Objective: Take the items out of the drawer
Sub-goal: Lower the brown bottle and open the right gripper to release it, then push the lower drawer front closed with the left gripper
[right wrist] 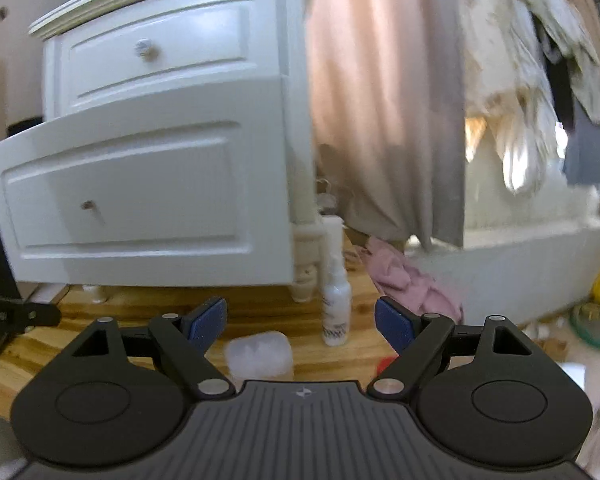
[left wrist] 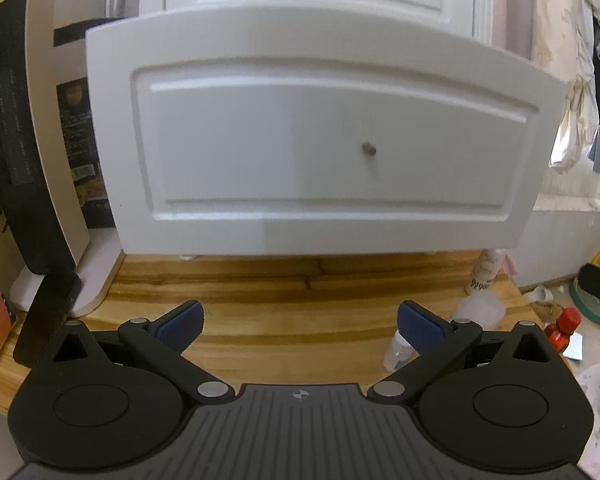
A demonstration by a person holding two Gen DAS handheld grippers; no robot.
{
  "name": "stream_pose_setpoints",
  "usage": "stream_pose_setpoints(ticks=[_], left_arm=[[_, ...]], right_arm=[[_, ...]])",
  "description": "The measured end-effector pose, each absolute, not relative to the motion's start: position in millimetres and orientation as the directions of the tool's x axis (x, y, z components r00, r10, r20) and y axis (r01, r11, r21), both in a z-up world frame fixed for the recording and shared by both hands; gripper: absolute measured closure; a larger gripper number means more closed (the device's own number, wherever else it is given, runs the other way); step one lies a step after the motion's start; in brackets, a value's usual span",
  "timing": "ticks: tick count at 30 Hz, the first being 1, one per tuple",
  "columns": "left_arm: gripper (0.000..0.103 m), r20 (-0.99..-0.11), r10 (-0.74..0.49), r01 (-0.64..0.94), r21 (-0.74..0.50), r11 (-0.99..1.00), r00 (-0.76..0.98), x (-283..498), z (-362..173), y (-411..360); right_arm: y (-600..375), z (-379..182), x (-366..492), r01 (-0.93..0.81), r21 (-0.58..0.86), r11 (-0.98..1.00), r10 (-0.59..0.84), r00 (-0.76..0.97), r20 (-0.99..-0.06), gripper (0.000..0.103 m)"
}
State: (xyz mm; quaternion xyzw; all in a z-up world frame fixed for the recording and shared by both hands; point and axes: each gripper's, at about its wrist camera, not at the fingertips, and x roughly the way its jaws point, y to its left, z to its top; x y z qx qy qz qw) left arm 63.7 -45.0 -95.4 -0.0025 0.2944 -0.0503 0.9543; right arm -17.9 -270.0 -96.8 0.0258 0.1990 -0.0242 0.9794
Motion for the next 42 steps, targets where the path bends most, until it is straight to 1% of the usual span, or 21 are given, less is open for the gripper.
stream_pose_setpoints(ticks=[5,10,11,12,16,18,20,23,25,28,30,33,37,42], left_arm=[[0.000,-0.522,-0.083,0.083,-0.023,0.996,0.849,57,-84,-39],[0.000,-0.477,-0.073,0.063,-0.038,0.997,0.876,53,-67,-30],[0.000,-0.471,-0.073,0.060,-0.042,0.997,0.879,53,-62,-28],[0.000,-0.465,-0.072,0.057,-0.046,0.997,0.883,53,-58,-27],[0.000,-0.392,-0.073,0.053,-0.064,0.997,0.917,42,-38,-19],[0.000,-0.374,-0.086,0.063,-0.075,0.995,0.924,40,-34,-17],[0.000,-0.363,-0.095,0.074,-0.070,0.995,0.927,39,-33,-17],[0.000,-0.340,-0.087,0.079,-0.036,0.996,0.936,40,-33,-21],[0.000,-0.320,-0.081,0.080,-0.017,0.997,0.944,40,-34,-25],[0.000,-0.318,-0.099,0.099,-0.014,0.995,0.943,44,-32,-34],[0.000,-0.324,-0.100,0.103,-0.006,0.995,0.941,49,-31,-40],[0.000,-0.328,-0.096,0.096,-0.016,0.995,0.940,57,-31,-44],[0.000,-0.339,-0.101,0.096,-0.030,0.995,0.935,67,-34,-52],[0.000,-0.332,-0.075,0.080,0.003,0.997,0.940,75,-41,-74]], right_arm=[[-246,-73,-16,-0.017,0.059,0.998,0.037,0.938,-0.344,0.016],[-233,-42,-13,-0.061,0.067,0.996,0.078,0.953,-0.294,0.011],[-232,-36,-12,-0.072,0.071,0.995,0.089,0.953,-0.289,0.008],[-231,-30,-12,-0.075,0.072,0.995,0.092,0.954,-0.285,0.005],[-224,-4,-18,-0.097,0.083,0.992,0.115,0.958,-0.264,0.004],[-218,9,-24,-0.094,0.057,0.994,0.105,0.965,-0.240,0.000],[-216,16,-29,-0.106,0.065,0.992,0.118,0.968,-0.223,0.000],[-222,17,-27,-0.132,0.151,0.980,0.164,0.959,-0.231,0.000],[-219,13,-24,-0.097,0.128,0.987,0.125,0.963,-0.237,0.000],[-212,-1,-17,-0.045,0.082,0.996,0.064,0.965,-0.253,0.000],[-208,-12,-12,-0.045,0.071,0.996,0.064,0.955,-0.289,0.000],[-208,-20,-8,-0.047,0.075,0.996,0.068,0.948,-0.312,0.000],[-215,-22,-9,-0.050,0.087,0.995,0.075,0.947,-0.311,0.000],[-227,-22,-5,-0.045,0.106,0.993,0.075,0.950,-0.302,0.000]])
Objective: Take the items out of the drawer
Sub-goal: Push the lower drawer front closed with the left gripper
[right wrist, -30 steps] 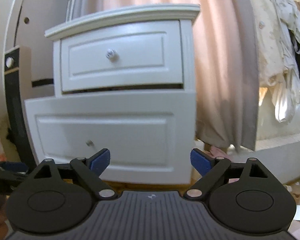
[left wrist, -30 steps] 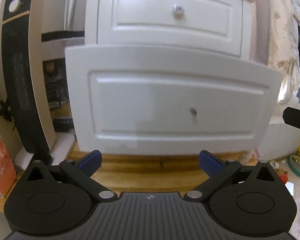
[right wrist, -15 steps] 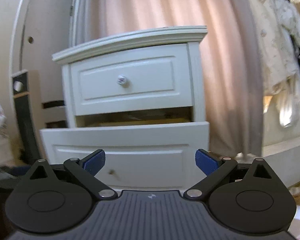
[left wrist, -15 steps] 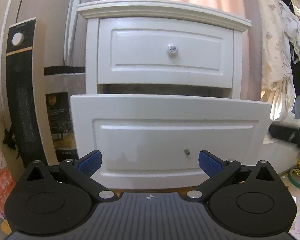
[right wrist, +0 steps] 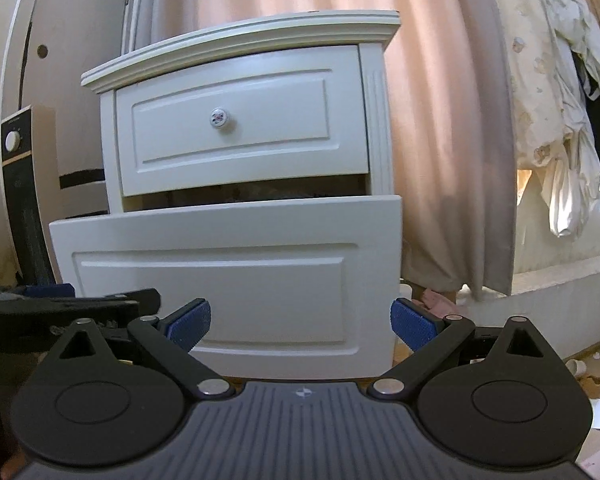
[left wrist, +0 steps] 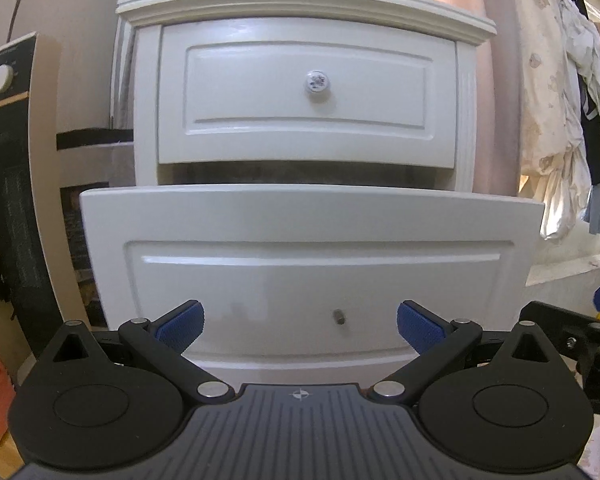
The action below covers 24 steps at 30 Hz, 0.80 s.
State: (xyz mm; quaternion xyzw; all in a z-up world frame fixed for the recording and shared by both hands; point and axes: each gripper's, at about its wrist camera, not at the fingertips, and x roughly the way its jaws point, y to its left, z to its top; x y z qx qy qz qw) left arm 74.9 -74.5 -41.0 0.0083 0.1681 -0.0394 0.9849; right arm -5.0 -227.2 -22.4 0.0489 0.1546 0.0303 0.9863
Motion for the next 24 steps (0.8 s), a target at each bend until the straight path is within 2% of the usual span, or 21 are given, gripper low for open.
stream_pose_setpoints(ticks=[5,15,24], left_arm=[[0.000,-0.362,-0.079,0.082,-0.007,0.997,0.929,88,-50,-90],[0.000,-0.362,0.017,0.010,0.072,0.997,0.932,110,-60,-115],[0.000,-0.382,0.037,-0.015,0.062,0.998,0.923,131,-65,-118]], right_arm=[[-234,-23,-3,-0.062,0.098,0.993,0.088,0.953,-0.289,0.000],[-260,-28,-2,-0.085,0.116,0.990,0.113,0.957,-0.266,0.000],[-275,-33,3,-0.100,0.138,0.985,0.133,0.957,-0.256,0.000]])
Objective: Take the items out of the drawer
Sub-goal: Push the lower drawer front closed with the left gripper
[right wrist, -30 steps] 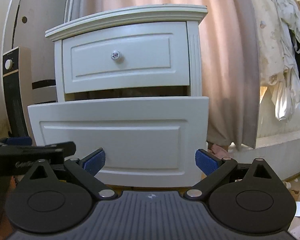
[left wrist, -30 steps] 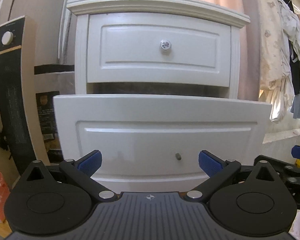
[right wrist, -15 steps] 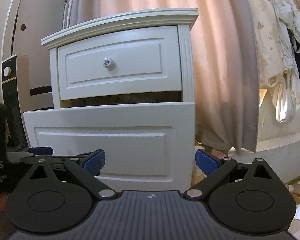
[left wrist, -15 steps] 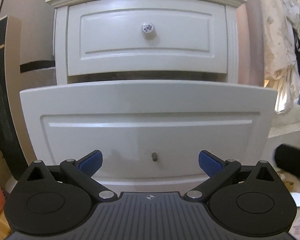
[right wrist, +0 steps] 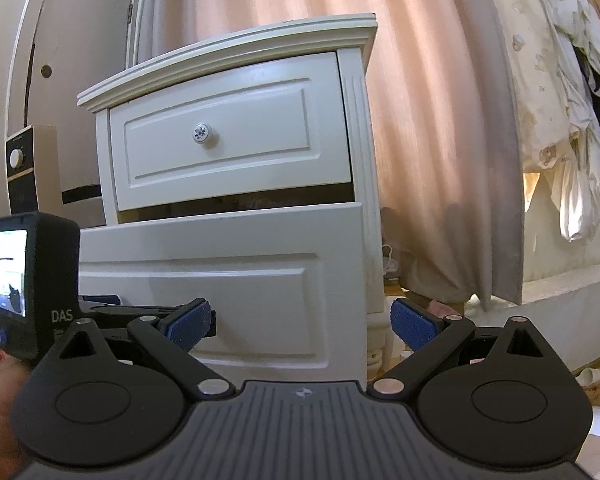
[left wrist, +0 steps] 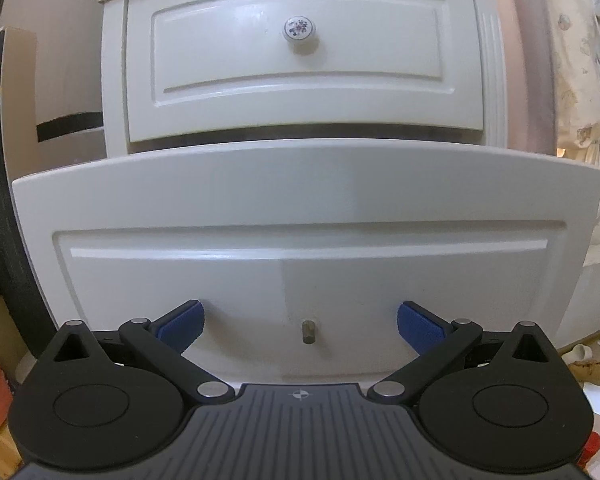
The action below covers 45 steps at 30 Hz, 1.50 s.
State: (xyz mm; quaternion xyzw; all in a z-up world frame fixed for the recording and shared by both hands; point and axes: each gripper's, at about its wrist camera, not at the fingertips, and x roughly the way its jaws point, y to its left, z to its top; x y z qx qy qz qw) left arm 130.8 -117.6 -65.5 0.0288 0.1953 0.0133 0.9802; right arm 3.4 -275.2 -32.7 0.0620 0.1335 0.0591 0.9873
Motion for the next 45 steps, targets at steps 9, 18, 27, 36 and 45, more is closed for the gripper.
stream_pose_setpoints(ticks=[9,18,27,36,45], left_arm=[[0.000,-0.392,0.003,0.005,0.018,1.000,0.920,158,-68,-112],[0.000,-0.387,0.027,-0.014,0.036,0.999,0.922,192,-69,-118],[0.000,-0.389,0.034,-0.029,0.019,0.999,0.921,226,-71,-121],[0.000,-0.386,0.057,-0.055,0.015,0.998,0.921,255,-73,-126],[0.000,-0.392,0.056,-0.061,0.000,0.998,0.918,272,-75,-135]], right_arm=[[-282,-40,18,-0.124,0.168,0.978,0.164,0.954,-0.251,0.000],[-288,-41,35,-0.125,0.182,0.975,0.168,0.956,-0.241,0.000],[-290,-45,57,-0.113,0.191,0.975,0.160,0.954,-0.252,0.000],[-290,-44,65,-0.116,0.190,0.975,0.161,0.956,-0.247,0.000],[-293,-50,70,-0.096,0.189,0.977,0.145,0.953,-0.266,0.000]])
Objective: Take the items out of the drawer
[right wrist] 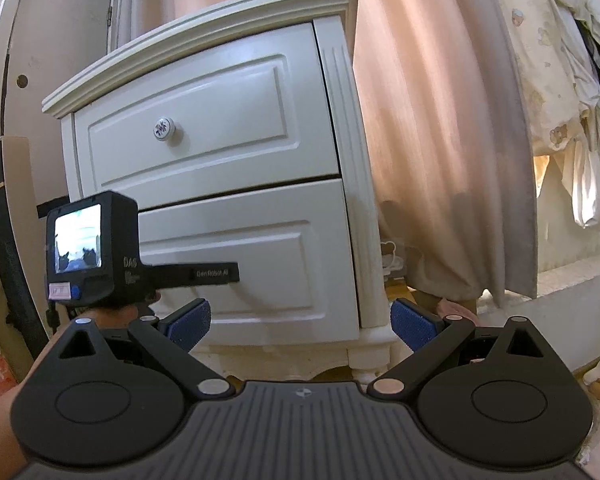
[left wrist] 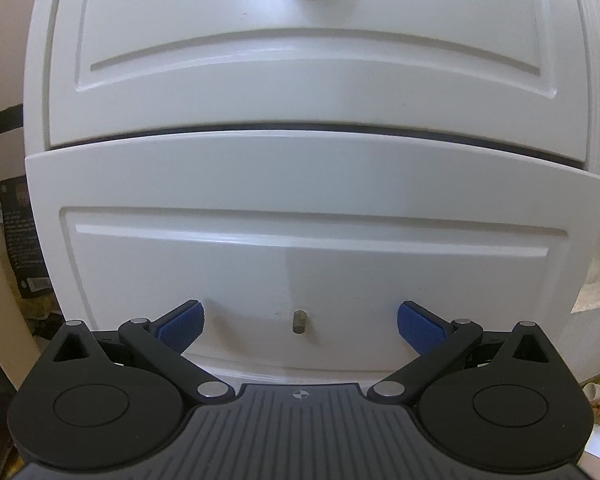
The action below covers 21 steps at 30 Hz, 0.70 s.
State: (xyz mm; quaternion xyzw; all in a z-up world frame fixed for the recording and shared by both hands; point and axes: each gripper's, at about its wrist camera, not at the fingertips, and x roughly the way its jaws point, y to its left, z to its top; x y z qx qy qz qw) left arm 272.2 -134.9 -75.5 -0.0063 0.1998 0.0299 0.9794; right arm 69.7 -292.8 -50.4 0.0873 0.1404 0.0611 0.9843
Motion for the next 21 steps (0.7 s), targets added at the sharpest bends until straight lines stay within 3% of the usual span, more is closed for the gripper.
stream_pose_setpoints(ticks=[21], left_arm=[[0.000,-0.400,0.031,-0.033,0.003,0.999,0.916,277,-71,-132]], right_arm=[[-298,-59,71,-0.064,0.211,0.975,0.124,0.951,-0.284,0.000]])
